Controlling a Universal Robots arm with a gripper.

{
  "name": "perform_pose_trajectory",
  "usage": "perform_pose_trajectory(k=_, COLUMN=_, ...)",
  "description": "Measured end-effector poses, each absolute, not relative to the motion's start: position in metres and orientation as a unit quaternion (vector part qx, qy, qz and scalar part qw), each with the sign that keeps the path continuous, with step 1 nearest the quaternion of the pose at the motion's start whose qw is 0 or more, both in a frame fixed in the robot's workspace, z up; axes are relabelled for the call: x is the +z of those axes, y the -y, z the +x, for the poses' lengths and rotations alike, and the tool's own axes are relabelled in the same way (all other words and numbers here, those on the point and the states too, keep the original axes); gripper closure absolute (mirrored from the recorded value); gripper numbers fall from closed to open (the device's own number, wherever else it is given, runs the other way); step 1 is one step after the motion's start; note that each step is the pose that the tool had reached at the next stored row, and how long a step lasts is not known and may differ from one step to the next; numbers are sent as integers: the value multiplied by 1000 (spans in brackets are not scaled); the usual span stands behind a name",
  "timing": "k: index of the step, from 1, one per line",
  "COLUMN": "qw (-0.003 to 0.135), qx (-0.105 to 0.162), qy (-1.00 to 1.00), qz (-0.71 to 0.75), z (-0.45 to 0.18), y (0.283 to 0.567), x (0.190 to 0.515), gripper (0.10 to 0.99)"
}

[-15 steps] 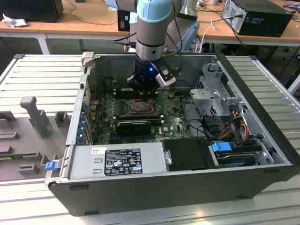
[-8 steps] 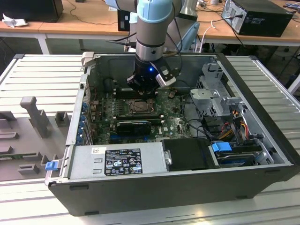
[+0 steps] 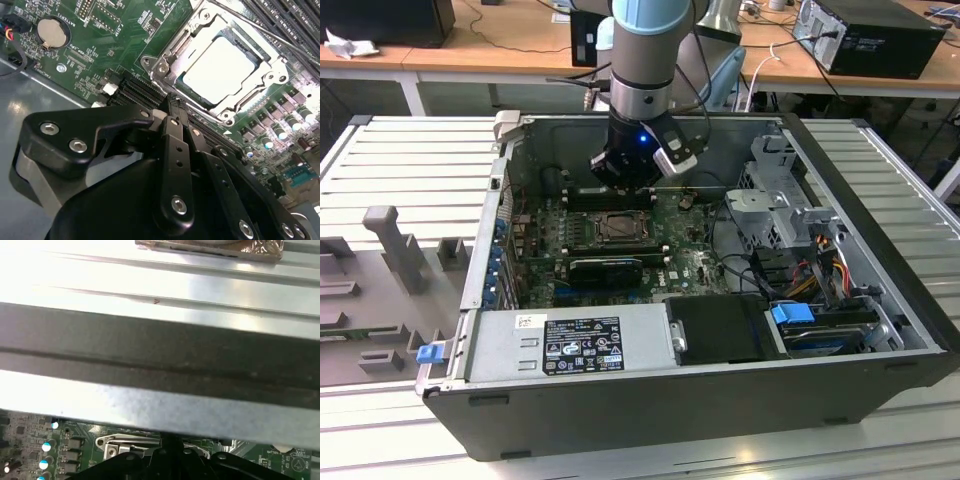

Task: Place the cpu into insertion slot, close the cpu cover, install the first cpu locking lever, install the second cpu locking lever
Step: 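Install the first cpu locking lever, then install the second cpu locking lever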

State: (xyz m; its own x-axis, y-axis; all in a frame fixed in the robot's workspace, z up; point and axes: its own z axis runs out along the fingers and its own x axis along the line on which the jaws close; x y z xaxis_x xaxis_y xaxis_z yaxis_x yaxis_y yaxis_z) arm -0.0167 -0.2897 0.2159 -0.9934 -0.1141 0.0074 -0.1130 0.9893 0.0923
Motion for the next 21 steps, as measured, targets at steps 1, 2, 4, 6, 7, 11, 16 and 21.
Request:
perform_pose_trajectory(k=1, qw=6, qx=-46, qy=997, qz=57, z=-17, y=290, x=216, gripper=980)
perform_pose_trajectory(k=2, qw=6, qx=-46, qy=997, qz=57, z=-17, y=291, x=216, gripper=980)
perform_pose_trajectory(k=4, qw=6, qx=-46, qy=997, qz=57, z=-17, y=292, x=216, gripper=980)
perform_pose_trajectory(k=6, qw=6, qx=-46, qy=997, qz=57, z=-17, y=294, x=216, gripper=980)
perform_pose_trajectory(k=7, qw=6, qx=-46, qy=997, qz=57, z=-17, y=294, x=216, gripper=980)
perform_pose_trajectory(k=11, qw=6, qx=-46, qy=997, qz=57, z=-17, y=297, x=216, gripper=980)
perform_pose_trajectory(k=16, qw=6, qx=-46, qy=997, qz=57, z=-17, y=298, x=216, gripper=980)
perform_pose_trajectory(k=21, qw=6, qx=-46, qy=997, qz=57, z=-17, y=304, x=218, gripper=980)
